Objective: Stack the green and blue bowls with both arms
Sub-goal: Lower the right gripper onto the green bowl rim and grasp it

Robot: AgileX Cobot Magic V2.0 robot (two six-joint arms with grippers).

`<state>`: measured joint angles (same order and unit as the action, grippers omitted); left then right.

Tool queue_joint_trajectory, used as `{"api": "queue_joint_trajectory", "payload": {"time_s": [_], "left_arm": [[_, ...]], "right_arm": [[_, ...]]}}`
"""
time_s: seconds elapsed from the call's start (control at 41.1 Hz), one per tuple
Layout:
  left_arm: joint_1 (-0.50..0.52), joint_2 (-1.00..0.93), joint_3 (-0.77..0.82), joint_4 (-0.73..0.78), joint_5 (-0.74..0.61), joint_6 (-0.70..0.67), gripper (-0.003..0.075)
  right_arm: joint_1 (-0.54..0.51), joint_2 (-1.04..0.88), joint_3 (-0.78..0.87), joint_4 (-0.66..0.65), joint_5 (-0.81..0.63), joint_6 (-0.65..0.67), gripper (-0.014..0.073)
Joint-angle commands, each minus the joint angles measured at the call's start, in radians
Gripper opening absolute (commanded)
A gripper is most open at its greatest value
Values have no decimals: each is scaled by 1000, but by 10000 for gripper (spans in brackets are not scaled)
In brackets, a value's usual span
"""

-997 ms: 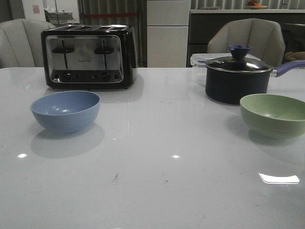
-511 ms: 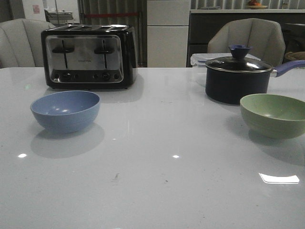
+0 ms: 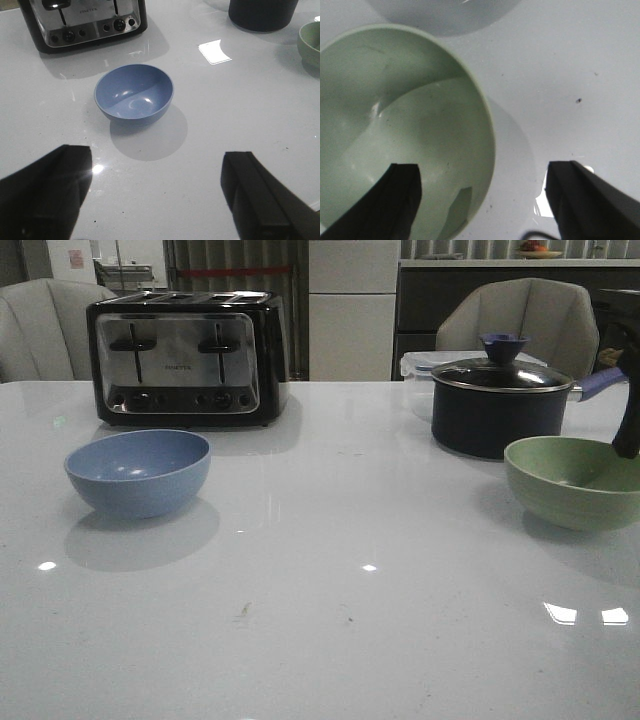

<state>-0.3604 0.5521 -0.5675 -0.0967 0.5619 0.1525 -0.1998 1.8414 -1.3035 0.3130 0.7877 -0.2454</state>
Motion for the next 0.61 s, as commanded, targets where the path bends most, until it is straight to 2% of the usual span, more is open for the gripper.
{"api": "queue_joint_trajectory", "payload": {"time_s": [0.0,0.122,0.292,0.584], "left_arm": [[-8,8,-28,-10,-82,-2,580],[-8,8,-28,-10,-82,-2,580],[-8,8,-28,-10,-82,-2,580],[-8,8,-28,-10,-82,-2,580]], "right_arm": [[-5,7,-75,18,2,-20,610],[-5,55,-120,18,18,-22,531],[-5,72,-128,15,9,-22,317],[-5,70,-128,10,9,-27,132]]}}
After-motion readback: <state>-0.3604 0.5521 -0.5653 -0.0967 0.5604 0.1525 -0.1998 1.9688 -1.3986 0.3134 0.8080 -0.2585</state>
